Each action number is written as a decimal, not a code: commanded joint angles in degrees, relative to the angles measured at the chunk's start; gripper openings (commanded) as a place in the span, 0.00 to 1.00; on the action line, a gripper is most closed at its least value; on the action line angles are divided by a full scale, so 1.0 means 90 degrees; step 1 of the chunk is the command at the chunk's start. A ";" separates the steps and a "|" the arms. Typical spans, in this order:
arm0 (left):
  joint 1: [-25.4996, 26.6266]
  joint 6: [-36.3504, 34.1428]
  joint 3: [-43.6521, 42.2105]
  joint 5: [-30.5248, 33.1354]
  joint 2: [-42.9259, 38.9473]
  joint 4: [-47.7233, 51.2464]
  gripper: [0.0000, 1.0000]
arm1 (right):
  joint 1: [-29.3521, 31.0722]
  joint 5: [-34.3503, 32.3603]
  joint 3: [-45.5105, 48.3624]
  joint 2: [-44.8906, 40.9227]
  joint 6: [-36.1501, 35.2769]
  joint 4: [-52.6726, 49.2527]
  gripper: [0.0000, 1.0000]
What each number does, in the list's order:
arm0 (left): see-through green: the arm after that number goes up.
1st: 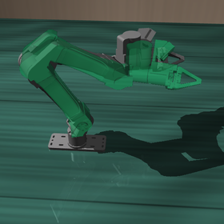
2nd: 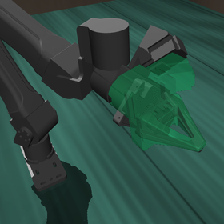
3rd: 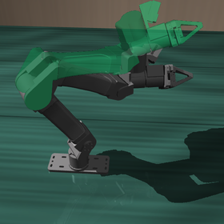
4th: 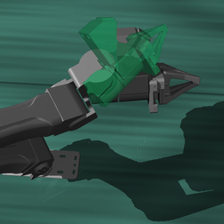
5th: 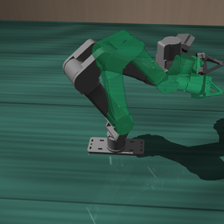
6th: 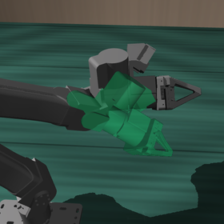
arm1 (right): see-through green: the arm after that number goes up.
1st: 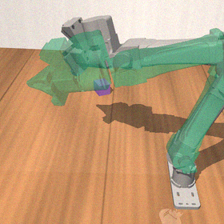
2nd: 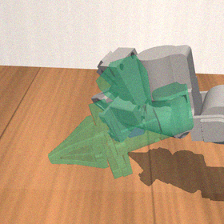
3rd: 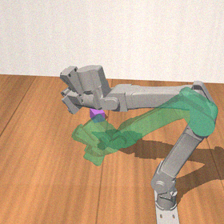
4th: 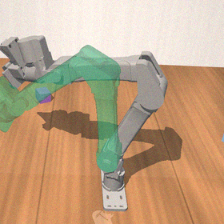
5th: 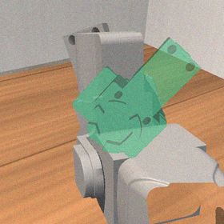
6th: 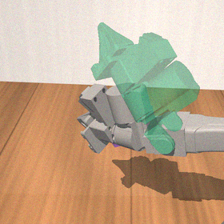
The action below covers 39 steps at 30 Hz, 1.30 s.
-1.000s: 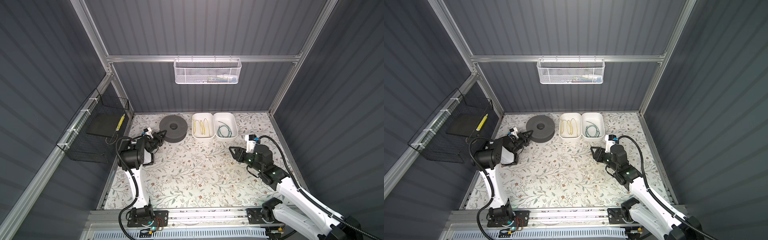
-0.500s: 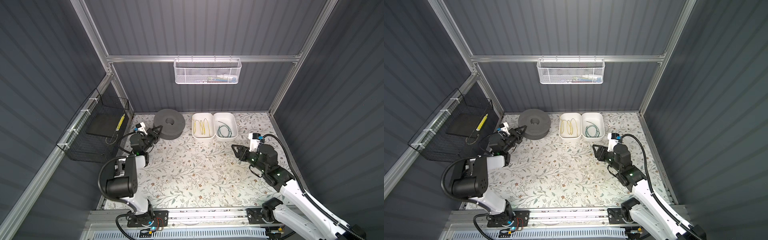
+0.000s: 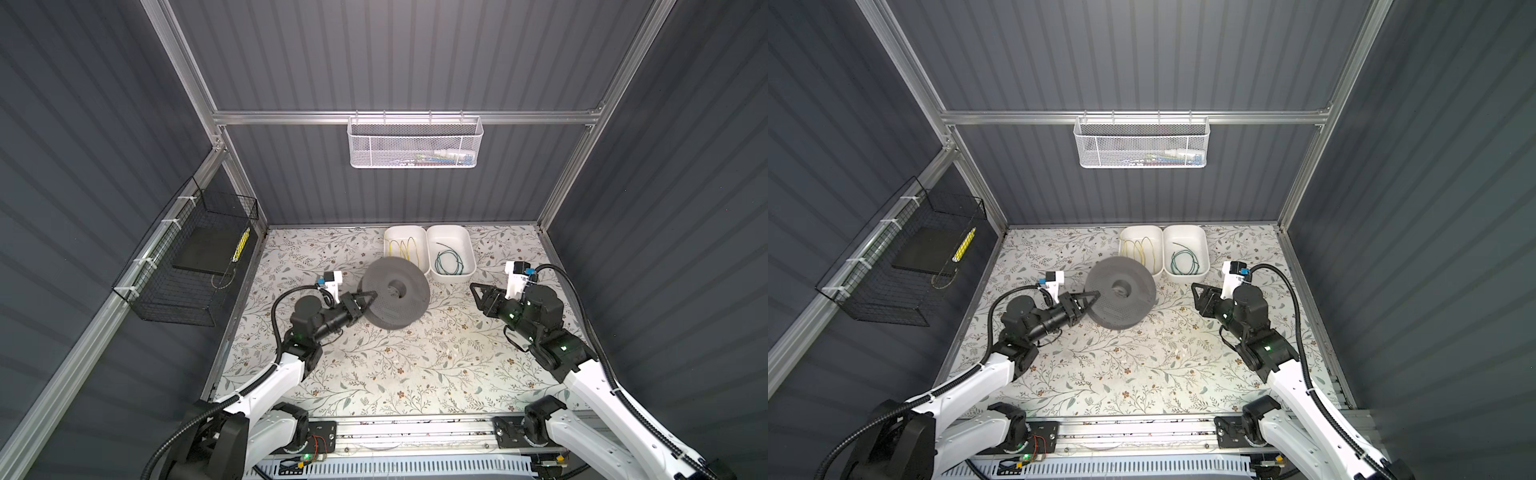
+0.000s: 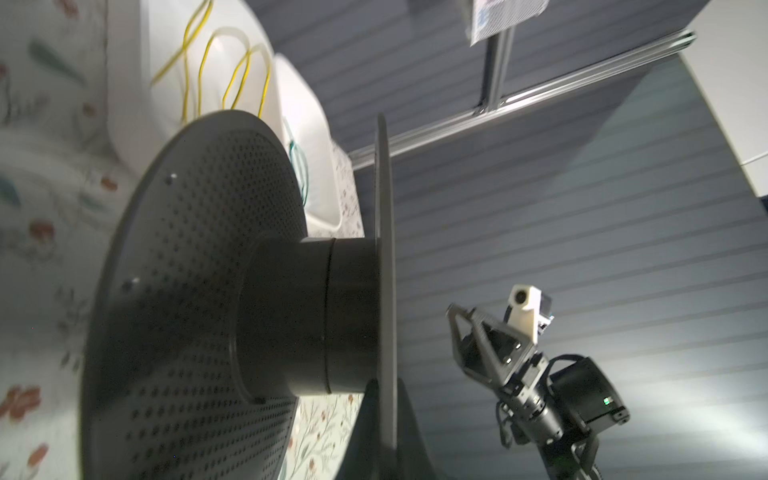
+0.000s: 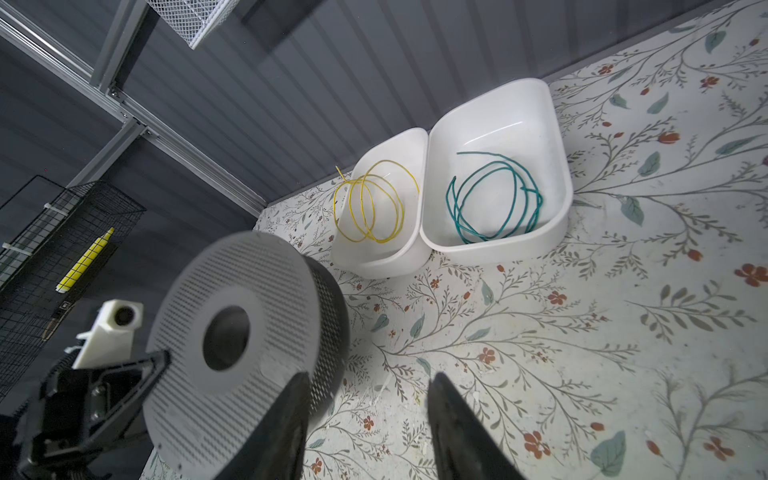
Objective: Wrap the cables
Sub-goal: 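Grip the spool rim with the left gripper and drag it toward the table centre, then release the spool with the left gripper while the right gripper reaches the yellow cable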
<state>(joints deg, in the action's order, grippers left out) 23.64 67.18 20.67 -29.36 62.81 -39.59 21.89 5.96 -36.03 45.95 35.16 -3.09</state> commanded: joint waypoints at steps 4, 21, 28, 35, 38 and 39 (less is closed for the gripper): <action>0.1181 0.0124 -0.0634 0.1741 -0.0038 -0.1106 0.00 | -0.0021 -0.0071 0.0060 -0.0038 0.0233 0.0040 0.48; 0.2442 0.0218 -0.0983 0.2233 0.2419 -0.3348 0.07 | -0.0030 0.0000 0.0095 0.0187 0.0437 0.0156 0.50; 0.2654 0.0509 -0.1280 0.2366 0.3616 -0.4856 0.15 | -0.0030 0.0000 0.0126 0.0321 0.0498 0.0234 0.50; 0.2665 0.0533 -0.1289 0.2446 0.3985 -0.5303 0.30 | -0.0030 0.0061 0.0041 0.0452 0.0452 0.0266 0.50; 0.2659 0.0442 -0.1309 0.2565 0.3737 -0.4953 0.47 | -0.0030 0.0034 -0.0020 0.0461 0.0393 0.0217 0.50; 0.2661 0.0382 -0.1329 0.2626 0.3593 -0.4747 0.51 | -0.0030 0.0040 -0.0053 0.0470 0.0377 0.0200 0.51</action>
<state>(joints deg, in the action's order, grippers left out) 47.29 72.42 9.15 -7.57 97.80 -82.87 21.78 6.04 -35.46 50.11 39.35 -1.72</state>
